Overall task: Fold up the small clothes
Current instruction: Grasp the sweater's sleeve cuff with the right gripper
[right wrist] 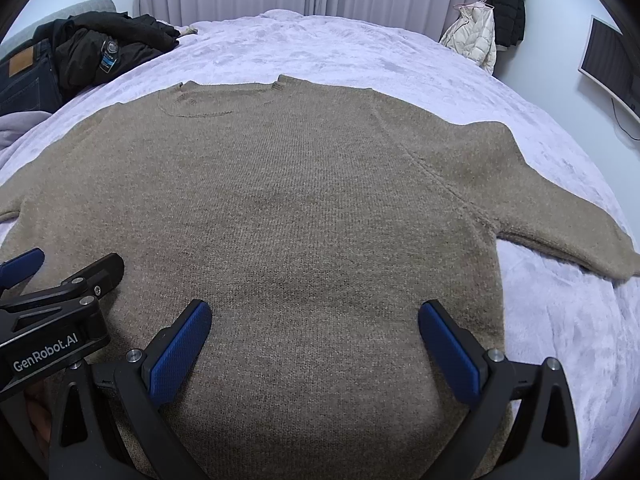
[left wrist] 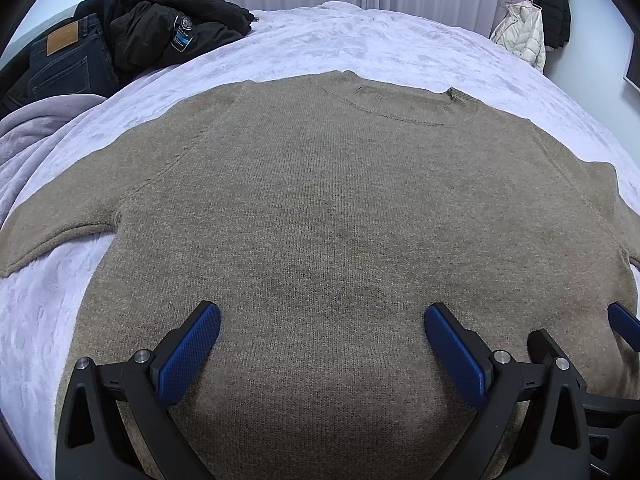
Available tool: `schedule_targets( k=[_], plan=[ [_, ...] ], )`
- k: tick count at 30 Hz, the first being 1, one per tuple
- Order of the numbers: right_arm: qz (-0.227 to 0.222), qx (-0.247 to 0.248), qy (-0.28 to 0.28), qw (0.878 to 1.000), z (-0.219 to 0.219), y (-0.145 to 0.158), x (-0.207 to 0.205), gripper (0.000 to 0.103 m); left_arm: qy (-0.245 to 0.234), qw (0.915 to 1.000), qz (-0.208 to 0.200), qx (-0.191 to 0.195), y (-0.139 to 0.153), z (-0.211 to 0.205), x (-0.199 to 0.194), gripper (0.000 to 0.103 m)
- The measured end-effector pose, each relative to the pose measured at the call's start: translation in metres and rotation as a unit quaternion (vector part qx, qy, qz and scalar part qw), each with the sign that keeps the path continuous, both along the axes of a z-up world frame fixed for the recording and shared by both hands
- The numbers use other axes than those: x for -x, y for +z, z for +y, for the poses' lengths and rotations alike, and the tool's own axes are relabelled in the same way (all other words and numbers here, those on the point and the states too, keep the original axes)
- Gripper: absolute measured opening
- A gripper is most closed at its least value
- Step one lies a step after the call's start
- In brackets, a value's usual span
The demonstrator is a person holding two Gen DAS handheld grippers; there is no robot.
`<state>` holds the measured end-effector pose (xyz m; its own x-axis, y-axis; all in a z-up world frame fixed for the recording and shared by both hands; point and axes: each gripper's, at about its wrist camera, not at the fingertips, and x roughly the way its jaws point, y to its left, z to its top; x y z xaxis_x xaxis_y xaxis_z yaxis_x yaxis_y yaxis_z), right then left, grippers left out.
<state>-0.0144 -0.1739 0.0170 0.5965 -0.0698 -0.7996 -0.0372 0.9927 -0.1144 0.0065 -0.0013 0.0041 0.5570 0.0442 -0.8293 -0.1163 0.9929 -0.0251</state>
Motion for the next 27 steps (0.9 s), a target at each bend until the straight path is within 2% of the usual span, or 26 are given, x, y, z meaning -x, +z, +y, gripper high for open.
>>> schedule_targets(
  k=[4, 9, 14, 20, 23, 27],
  plan=[
    [0.010, 0.007, 0.016, 1.000, 0.001, 0.006, 0.000, 0.103, 0.003, 1.0000, 0.000, -0.005, 0.003, -0.001, 0.002, 0.102],
    [-0.001, -0.023, 0.015, 1.000, -0.015, 0.022, 0.006, 0.103, 0.008, 0.9989, -0.008, -0.045, 0.018, -0.011, 0.008, 0.102],
    [-0.017, -0.034, 0.002, 0.999, -0.041, 0.039, 0.003, 0.103, -0.004, 0.9990, -0.026, -0.037, 0.045, -0.030, 0.008, 0.102],
    [-0.026, -0.066, -0.039, 0.997, -0.097, 0.059, -0.007, 0.103, -0.039, 0.9985, -0.029, -0.027, 0.072, -0.071, -0.012, 0.102],
    [-0.031, -0.106, -0.059, 0.992, -0.134, 0.069, -0.008, 0.103, -0.062, 0.9972, -0.030, -0.030, 0.081, -0.101, -0.023, 0.102],
    [-0.051, -0.084, -0.106, 0.989, -0.192, 0.078, -0.003, 0.103, -0.089, 0.9947, -0.039, -0.034, 0.090, -0.142, -0.036, 0.102]
  ],
)
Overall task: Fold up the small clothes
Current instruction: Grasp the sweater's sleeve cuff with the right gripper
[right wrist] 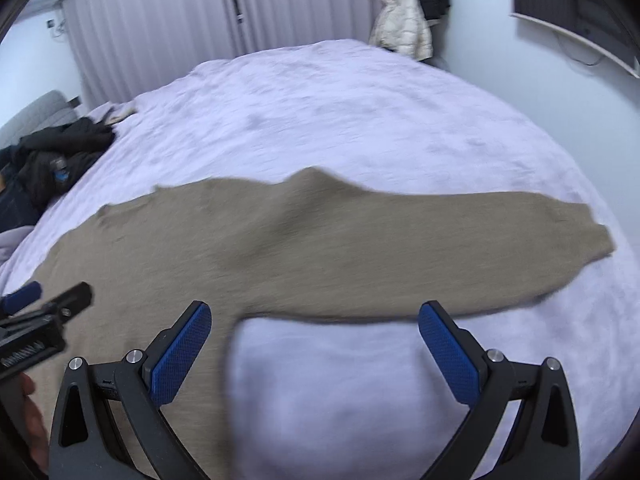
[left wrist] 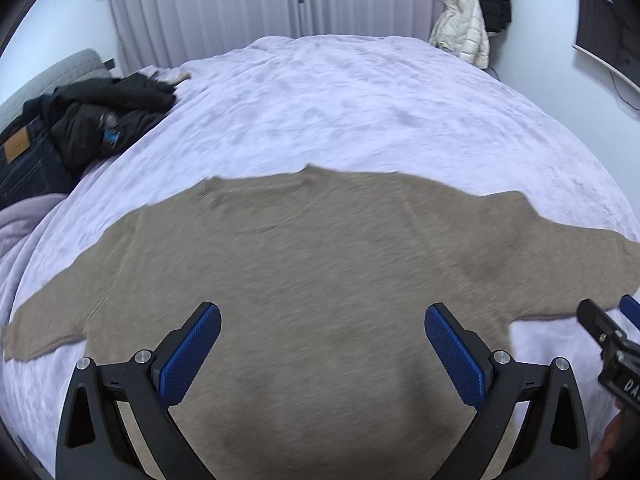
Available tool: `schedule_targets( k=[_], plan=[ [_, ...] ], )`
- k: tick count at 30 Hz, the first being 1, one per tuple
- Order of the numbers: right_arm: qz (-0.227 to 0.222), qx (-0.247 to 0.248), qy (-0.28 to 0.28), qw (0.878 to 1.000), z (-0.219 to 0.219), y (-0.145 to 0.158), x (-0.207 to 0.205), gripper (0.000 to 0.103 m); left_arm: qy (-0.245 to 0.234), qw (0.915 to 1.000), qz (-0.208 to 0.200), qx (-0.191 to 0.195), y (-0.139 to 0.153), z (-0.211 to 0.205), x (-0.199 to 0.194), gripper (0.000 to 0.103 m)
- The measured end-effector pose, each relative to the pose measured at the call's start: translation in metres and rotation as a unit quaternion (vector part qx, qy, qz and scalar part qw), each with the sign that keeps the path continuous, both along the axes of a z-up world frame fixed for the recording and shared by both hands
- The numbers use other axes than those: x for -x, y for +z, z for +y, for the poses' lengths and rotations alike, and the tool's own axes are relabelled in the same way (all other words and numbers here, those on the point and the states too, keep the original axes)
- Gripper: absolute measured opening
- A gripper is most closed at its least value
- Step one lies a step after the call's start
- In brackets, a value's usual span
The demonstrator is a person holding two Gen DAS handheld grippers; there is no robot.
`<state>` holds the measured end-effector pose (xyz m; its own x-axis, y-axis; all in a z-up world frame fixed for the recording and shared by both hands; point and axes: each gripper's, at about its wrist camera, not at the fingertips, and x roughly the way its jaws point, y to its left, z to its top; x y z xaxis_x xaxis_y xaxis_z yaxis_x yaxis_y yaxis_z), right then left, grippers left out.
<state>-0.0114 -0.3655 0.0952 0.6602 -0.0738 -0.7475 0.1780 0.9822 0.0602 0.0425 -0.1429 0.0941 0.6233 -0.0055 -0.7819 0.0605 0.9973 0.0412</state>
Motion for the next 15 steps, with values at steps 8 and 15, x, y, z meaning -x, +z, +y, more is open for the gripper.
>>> schedule_targets(
  k=[8, 15],
  plan=[
    [0.039, -0.028, -0.162, 0.986, -0.154, -0.025, 0.012, 0.103, -0.040, 0.9991, 0.004, -0.011, -0.011, -0.073, -0.019, 0.102],
    [0.033, -0.051, -0.172, 0.983, -0.206, -0.038, -0.015, 0.103, -0.056, 0.9979, 0.019, -0.025, -0.031, -0.106, -0.033, 0.102]
  ],
)
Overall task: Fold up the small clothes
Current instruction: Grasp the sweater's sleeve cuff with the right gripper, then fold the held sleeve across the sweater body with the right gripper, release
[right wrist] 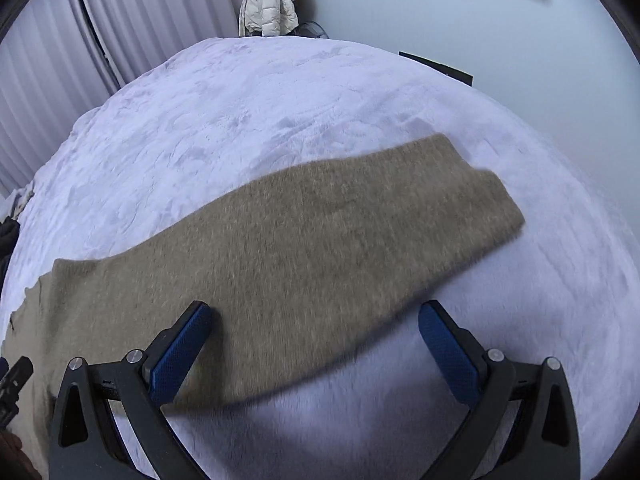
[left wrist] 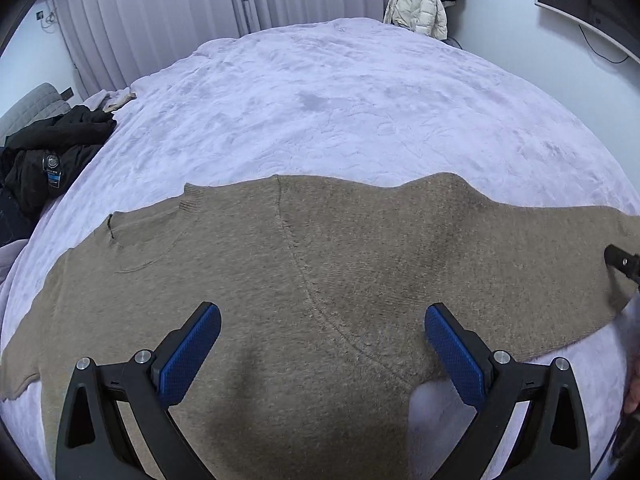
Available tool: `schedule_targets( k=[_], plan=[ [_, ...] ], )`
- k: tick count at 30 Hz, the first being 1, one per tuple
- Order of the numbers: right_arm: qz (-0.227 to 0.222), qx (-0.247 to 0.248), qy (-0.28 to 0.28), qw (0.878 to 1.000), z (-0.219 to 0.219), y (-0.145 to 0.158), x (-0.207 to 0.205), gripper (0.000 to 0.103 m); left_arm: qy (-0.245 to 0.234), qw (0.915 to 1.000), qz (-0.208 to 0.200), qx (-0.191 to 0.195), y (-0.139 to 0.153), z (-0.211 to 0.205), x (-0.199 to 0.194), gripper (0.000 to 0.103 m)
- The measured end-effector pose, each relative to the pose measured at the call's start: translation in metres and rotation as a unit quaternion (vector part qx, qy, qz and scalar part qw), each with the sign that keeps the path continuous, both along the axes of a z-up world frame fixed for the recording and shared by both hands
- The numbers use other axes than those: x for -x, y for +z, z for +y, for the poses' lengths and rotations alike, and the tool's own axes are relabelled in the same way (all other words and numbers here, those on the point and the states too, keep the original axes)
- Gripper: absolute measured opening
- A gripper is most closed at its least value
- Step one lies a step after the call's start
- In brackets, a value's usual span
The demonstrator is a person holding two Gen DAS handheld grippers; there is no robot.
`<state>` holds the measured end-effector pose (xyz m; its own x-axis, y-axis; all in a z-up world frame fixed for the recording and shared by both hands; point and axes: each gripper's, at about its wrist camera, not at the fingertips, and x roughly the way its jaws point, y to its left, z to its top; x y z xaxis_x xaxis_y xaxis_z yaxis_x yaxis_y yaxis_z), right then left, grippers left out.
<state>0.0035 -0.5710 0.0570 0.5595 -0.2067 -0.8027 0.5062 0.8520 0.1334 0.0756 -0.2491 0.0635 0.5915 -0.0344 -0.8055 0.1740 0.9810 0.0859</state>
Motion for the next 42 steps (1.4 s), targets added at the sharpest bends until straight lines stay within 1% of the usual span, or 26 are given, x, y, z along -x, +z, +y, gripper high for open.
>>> schedule_targets(
  k=[1, 2, 3, 4, 5, 6, 10, 12, 15, 16, 17, 19, 20, 21, 22, 24, 26, 27, 29, 30, 32, 35, 38, 40, 41, 42],
  plan=[
    [-0.005, 0.006, -0.001, 1.000, -0.003, 0.002, -0.007, 0.103, 0.002, 1.0000, 0.003, 0.001, -0.002, -0.001, -0.003, 0.102],
    [-0.010, 0.010, -0.001, 1.000, -0.005, 0.003, -0.013, 0.095, 0.007, 0.9999, 0.008, 0.004, -0.005, -0.002, -0.007, 0.102],
    [-0.017, 0.013, 0.004, 1.000, -0.007, 0.006, -0.016, 0.064, 0.011, 0.9998, 0.012, 0.007, -0.006, -0.001, -0.009, 0.102],
    [-0.019, 0.009, 0.016, 1.000, -0.008, 0.008, -0.019, 0.044, 0.015, 0.9997, 0.016, 0.012, -0.008, 0.000, -0.011, 0.102],
    [-0.024, -0.004, 0.027, 0.999, -0.009, 0.009, -0.019, 0.015, 0.018, 0.9996, 0.018, 0.016, -0.009, 0.000, -0.013, 0.102],
    [-0.035, -0.013, 0.026, 0.999, -0.011, 0.012, -0.014, 0.008, 0.017, 0.9995, 0.018, 0.020, -0.009, -0.001, -0.013, 0.102],
    [-0.093, 0.037, 0.002, 0.995, -0.009, 0.037, 0.021, 0.007, 0.005, 0.9995, 0.009, 0.028, -0.006, -0.010, -0.013, 0.102],
    [-0.109, 0.061, -0.003, 0.992, -0.003, 0.045, 0.036, 0.007, 0.000, 0.9995, 0.018, 0.027, -0.010, -0.016, -0.017, 0.102],
    [-0.071, 0.062, 0.000, 0.996, -0.004, 0.030, 0.027, 0.009, -0.009, 0.9971, 0.067, 0.035, -0.030, -0.024, -0.026, 0.102],
    [-0.044, 0.055, 0.004, 0.997, -0.007, 0.018, 0.020, 0.014, -0.006, 0.9966, 0.074, 0.036, -0.034, -0.024, -0.028, 0.102],
    [-0.016, 0.045, -0.001, 0.999, -0.013, 0.007, 0.015, 0.024, -0.004, 0.9963, 0.075, 0.042, -0.035, -0.023, -0.029, 0.102],
    [-0.032, 0.010, -0.004, 0.999, -0.026, 0.000, 0.025, 0.027, -0.001, 0.9960, 0.073, 0.052, -0.030, -0.019, -0.029, 0.102],
    [-0.044, -0.003, -0.013, 0.999, -0.033, 0.003, 0.032, 0.034, 0.003, 0.9958, 0.069, 0.061, -0.025, -0.016, -0.030, 0.102],
    [-0.046, 0.001, -0.027, 0.999, -0.037, 0.007, 0.038, 0.045, 0.006, 0.9953, 0.063, 0.074, -0.021, -0.012, -0.031, 0.102],
    [-0.048, 0.014, -0.045, 0.998, -0.040, 0.013, 0.046, 0.050, 0.009, 0.9946, 0.060, 0.084, -0.018, -0.010, -0.032, 0.102],
    [-0.062, 0.056, -0.096, 0.992, -0.043, 0.026, 0.067, 0.074, 0.005, 0.9918, 0.069, 0.108, -0.018, -0.013, -0.037, 0.102],
    [-0.083, 0.076, -0.118, 0.987, -0.040, 0.037, 0.083, 0.081, -0.013, 0.9899, 0.098, 0.102, -0.027, -0.031, -0.048, 0.102],
    [-0.084, 0.079, -0.112, 0.987, -0.037, 0.040, 0.085, 0.081, -0.025, 0.9912, 0.105, 0.077, -0.034, -0.042, -0.051, 0.102],
    [-0.055, 0.064, -0.084, 0.993, -0.031, 0.036, 0.079, 0.081, -0.039, 0.9945, 0.098, 0.003, -0.044, -0.061, -0.053, 0.103],
    [-0.041, 0.046, -0.074, 0.995, -0.028, 0.032, 0.077, 0.081, -0.038, 0.9948, 0.094, 0.005, -0.043, -0.061, -0.051, 0.103],
    [-0.045, 0.001, -0.062, 0.997, -0.024, 0.023, 0.082, 0.081, -0.031, 0.9946, 0.095, 0.028, -0.034, -0.051, -0.047, 0.103],
    [-0.043, -0.009, -0.043, 0.998, -0.012, 0.014, 0.081, 0.081, -0.031, 0.9951, 0.055, 0.076, -0.009, -0.027, -0.035, 0.103],
    [-0.051, -0.012, -0.023, 0.998, -0.003, 0.009, 0.065, 0.081, 0.015, 0.9979, 0.027, 0.057, 0.001, 0.000, -0.040, 0.103],
    [-0.050, -0.019, -0.029, 0.998, -0.007, 0.003, 0.050, 0.078, 0.041, 0.9965, 0.056, 0.046, -0.015, 0.013, -0.051, 0.103],
    [-0.047, -0.012, -0.035, 0.998, -0.009, 0.001, 0.043, 0.071, 0.043, 0.9940, 0.091, 0.044, -0.031, 0.015, -0.058, 0.103],
    [-0.043, -0.004, -0.043, 0.998, -0.012, 0.000, 0.037, 0.056, 0.039, 0.9916, 0.117, 0.037, -0.047, 0.014, -0.061, 0.103]
  ],
)
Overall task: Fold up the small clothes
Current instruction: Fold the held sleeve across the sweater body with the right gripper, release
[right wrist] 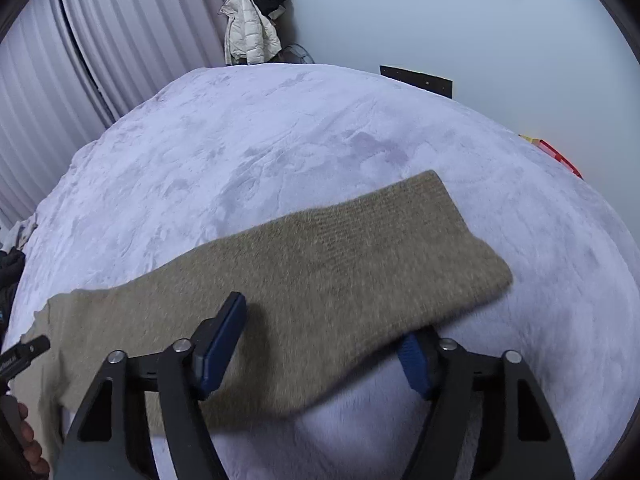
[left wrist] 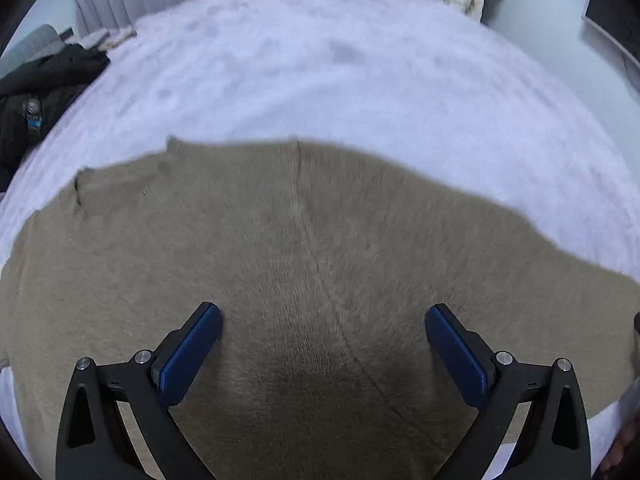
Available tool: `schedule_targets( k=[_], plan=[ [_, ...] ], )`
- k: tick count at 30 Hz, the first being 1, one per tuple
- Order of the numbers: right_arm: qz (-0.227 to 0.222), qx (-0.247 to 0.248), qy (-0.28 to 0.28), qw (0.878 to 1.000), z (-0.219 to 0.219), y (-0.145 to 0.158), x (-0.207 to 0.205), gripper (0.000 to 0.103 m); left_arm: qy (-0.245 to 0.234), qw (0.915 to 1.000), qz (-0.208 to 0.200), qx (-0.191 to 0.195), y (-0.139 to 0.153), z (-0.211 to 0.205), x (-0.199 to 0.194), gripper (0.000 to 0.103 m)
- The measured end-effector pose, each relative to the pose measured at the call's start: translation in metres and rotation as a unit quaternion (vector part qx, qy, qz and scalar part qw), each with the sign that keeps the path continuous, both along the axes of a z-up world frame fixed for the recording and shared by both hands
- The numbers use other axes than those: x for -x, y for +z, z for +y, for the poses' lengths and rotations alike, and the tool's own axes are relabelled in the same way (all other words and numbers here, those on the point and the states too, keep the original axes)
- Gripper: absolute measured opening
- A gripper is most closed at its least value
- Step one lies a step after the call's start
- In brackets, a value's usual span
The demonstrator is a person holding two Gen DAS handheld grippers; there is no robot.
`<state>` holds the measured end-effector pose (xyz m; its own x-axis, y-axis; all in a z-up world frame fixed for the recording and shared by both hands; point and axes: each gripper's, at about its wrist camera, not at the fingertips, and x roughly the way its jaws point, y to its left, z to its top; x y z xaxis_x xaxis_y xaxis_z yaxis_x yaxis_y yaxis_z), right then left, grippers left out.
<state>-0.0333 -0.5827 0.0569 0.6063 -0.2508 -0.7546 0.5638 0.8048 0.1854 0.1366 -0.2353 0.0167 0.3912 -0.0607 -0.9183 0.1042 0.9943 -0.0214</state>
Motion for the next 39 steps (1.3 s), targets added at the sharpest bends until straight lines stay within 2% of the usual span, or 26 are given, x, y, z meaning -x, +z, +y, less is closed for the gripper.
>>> schedule_targets(
  k=[1, 2, 3, 5, 7, 12, 14, 16, 18, 20, 22, 25, 29, 32, 35, 39],
  plan=[
    [0.003, 0.004, -0.013, 1.000, -0.003, 0.000, -0.003, 0.044, -0.006, 0.9999, -0.009, -0.010, -0.010, -0.003, 0.001, 0.103],
    [0.002, -0.002, -0.020, 1.000, -0.008, 0.000, -0.006, 0.023, -0.010, 0.9991, -0.036, -0.019, -0.011, -0.006, 0.006, 0.103],
    [-0.006, -0.017, -0.017, 1.000, -0.012, 0.001, -0.007, 0.009, -0.013, 0.9980, -0.053, -0.031, -0.012, -0.011, 0.010, 0.103],
    [-0.014, -0.027, -0.011, 0.999, -0.012, 0.004, -0.007, 0.007, -0.013, 0.9972, -0.061, -0.040, -0.014, -0.015, 0.012, 0.103],
    [-0.012, 0.007, -0.006, 1.000, -0.001, 0.014, -0.006, 0.006, -0.015, 0.9980, -0.054, -0.029, -0.014, -0.013, 0.009, 0.103],
    [-0.053, 0.090, 0.027, 0.994, 0.044, 0.074, -0.001, 0.006, -0.007, 0.9976, -0.059, 0.036, 0.002, 0.010, 0.019, 0.103],
    [-0.071, 0.128, 0.048, 0.988, 0.071, 0.101, -0.002, 0.006, -0.026, 0.9989, -0.038, -0.006, -0.009, 0.004, 0.022, 0.103],
    [-0.084, 0.146, 0.067, 0.983, 0.094, 0.123, -0.007, 0.006, -0.045, 0.9980, -0.037, -0.025, -0.006, 0.000, 0.029, 0.103],
    [-0.093, 0.159, 0.079, 0.980, 0.116, 0.141, -0.010, 0.006, -0.059, 0.9981, -0.017, -0.002, 0.003, 0.005, 0.040, 0.103],
    [-0.098, 0.172, 0.085, 0.977, 0.135, 0.154, -0.014, 0.006, -0.074, 0.9961, -0.006, 0.049, 0.013, 0.022, 0.056, 0.103],
    [-0.100, 0.183, 0.094, 0.973, 0.155, 0.163, -0.017, 0.006, -0.076, 0.9936, -0.019, 0.081, 0.024, 0.045, 0.071, 0.103],
    [-0.104, 0.197, 0.116, 0.968, 0.193, 0.173, -0.020, 0.006, -0.044, 0.9924, -0.050, 0.104, 0.039, 0.096, 0.087, 0.103],
    [-0.122, 0.220, 0.172, 0.952, 0.268, 0.191, -0.028, 0.006, 0.028, 0.9906, -0.065, 0.117, 0.040, 0.188, 0.089, 0.103],
    [-0.136, 0.225, 0.225, 0.938, 0.337, 0.197, -0.039, 0.006, 0.095, 0.9828, -0.071, 0.142, 0.039, 0.265, 0.090, 0.103],
    [-0.134, 0.218, 0.276, 0.926, 0.407, 0.181, -0.055, 0.006, 0.155, 0.9719, -0.088, 0.154, 0.041, 0.337, 0.107, 0.103],
    [-0.100, 0.208, 0.331, 0.915, 0.494, 0.134, -0.076, 0.006, 0.192, 0.9673, -0.094, 0.137, 0.036, 0.397, 0.126, 0.103]
  ],
)
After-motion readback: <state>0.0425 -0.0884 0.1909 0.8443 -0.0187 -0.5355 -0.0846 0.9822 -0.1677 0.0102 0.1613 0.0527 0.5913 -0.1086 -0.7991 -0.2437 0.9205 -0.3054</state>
